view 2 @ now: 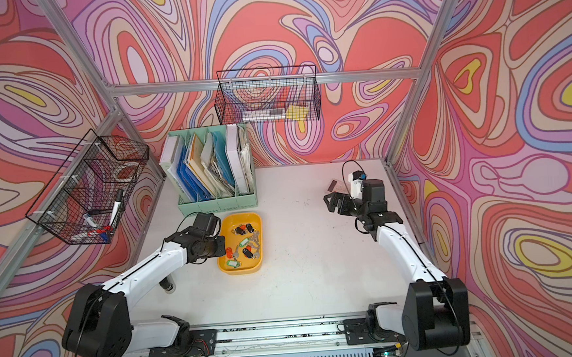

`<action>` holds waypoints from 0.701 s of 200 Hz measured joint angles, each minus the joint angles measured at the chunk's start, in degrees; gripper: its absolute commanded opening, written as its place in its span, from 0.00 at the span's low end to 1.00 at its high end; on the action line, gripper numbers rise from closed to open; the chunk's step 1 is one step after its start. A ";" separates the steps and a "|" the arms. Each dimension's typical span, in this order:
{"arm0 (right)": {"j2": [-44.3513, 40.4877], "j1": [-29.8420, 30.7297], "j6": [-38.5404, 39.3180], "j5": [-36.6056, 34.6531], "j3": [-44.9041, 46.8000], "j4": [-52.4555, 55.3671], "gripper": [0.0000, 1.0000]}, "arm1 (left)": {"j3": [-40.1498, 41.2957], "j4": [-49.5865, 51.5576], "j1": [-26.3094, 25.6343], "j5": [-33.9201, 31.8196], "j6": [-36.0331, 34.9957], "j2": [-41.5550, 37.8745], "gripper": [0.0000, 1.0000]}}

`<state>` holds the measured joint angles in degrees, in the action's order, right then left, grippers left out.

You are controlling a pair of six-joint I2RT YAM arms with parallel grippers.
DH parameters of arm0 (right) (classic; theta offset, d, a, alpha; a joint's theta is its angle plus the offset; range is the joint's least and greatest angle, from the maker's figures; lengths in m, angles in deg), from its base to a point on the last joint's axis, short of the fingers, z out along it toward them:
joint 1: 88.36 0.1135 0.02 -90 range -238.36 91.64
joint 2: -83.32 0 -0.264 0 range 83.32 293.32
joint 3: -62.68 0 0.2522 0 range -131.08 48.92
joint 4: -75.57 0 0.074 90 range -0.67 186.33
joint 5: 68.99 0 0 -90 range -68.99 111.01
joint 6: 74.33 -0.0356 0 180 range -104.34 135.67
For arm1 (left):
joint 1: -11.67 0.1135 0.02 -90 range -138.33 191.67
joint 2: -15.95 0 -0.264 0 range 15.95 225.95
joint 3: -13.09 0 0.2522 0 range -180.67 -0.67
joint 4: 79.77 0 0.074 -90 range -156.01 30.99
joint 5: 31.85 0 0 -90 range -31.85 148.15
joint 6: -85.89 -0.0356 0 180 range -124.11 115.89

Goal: Take the keys out of the storage box
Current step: Move the storage box to the center of the board, then pick up the key from the storage box.

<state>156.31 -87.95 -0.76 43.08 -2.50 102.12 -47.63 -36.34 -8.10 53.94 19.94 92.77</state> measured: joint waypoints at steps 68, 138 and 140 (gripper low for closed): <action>0.17 -0.02 -0.20 0.68 0.00 -0.07 0.98 | -6.69 3.54 -3.56 2.25 -2.23 -2.67 0.54; 0.61 0.00 -0.63 1.16 0.00 -0.24 0.98 | -19.21 5.14 -8.55 3.93 -6.56 16.37 0.46; 0.61 0.00 -0.63 1.16 0.00 -0.24 0.98 | -19.43 5.14 -8.63 4.00 -6.69 16.81 0.46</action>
<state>156.93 -87.95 -1.39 44.24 -2.50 101.88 -67.06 -31.20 -16.73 57.94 13.25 109.58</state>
